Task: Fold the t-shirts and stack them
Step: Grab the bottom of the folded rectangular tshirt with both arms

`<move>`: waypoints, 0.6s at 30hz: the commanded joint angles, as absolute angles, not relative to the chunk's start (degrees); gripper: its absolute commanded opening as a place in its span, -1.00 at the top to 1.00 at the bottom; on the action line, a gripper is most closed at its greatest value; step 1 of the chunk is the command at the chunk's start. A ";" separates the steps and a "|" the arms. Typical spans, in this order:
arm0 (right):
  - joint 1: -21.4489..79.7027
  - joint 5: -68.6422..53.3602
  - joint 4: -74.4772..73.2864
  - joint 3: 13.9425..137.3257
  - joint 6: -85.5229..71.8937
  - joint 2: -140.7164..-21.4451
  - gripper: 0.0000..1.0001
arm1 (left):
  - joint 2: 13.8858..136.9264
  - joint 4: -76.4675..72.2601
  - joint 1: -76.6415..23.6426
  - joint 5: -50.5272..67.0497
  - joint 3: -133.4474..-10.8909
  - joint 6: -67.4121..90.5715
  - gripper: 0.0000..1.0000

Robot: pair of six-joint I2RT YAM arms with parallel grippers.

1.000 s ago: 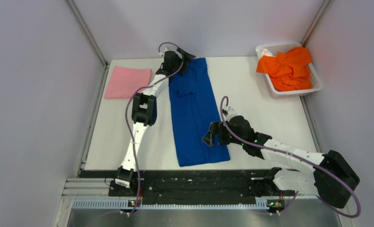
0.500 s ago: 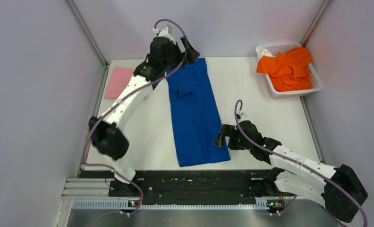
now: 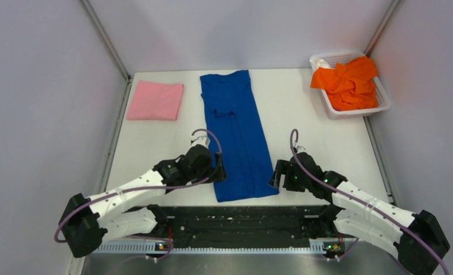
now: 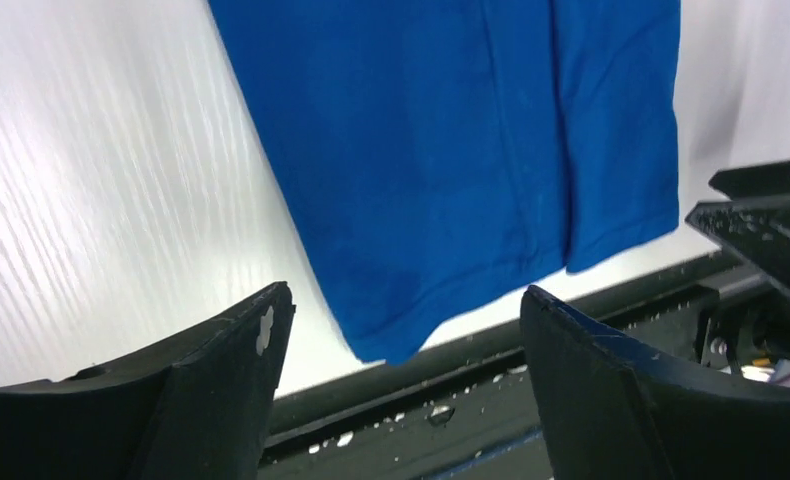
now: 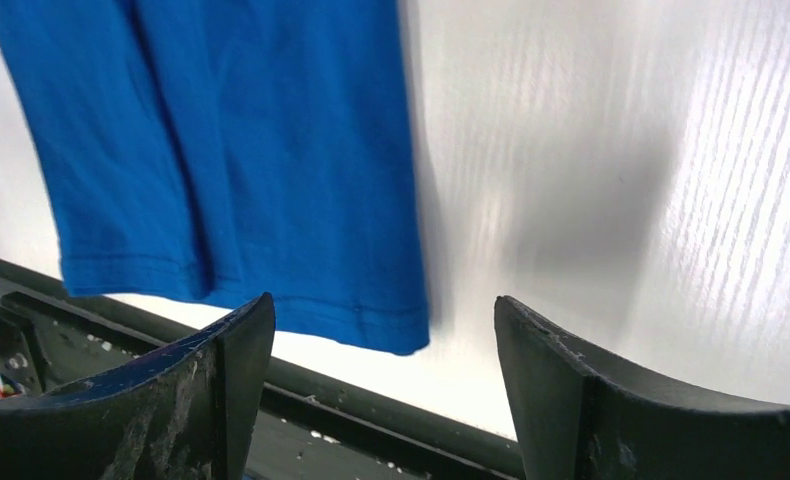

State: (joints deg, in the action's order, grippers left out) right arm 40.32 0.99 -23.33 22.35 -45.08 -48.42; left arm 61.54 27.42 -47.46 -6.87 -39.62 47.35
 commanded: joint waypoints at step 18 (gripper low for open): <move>39.65 0.27 -21.07 20.45 -45.31 -51.63 -0.04 | 69.00 22.60 -51.68 4.07 -29.72 60.01 0.20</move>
State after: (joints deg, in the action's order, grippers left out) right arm 40.23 0.36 -22.13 20.62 -45.23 -51.20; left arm 68.93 25.21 -51.29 2.46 -30.79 58.74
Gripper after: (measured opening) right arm 0.529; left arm 0.413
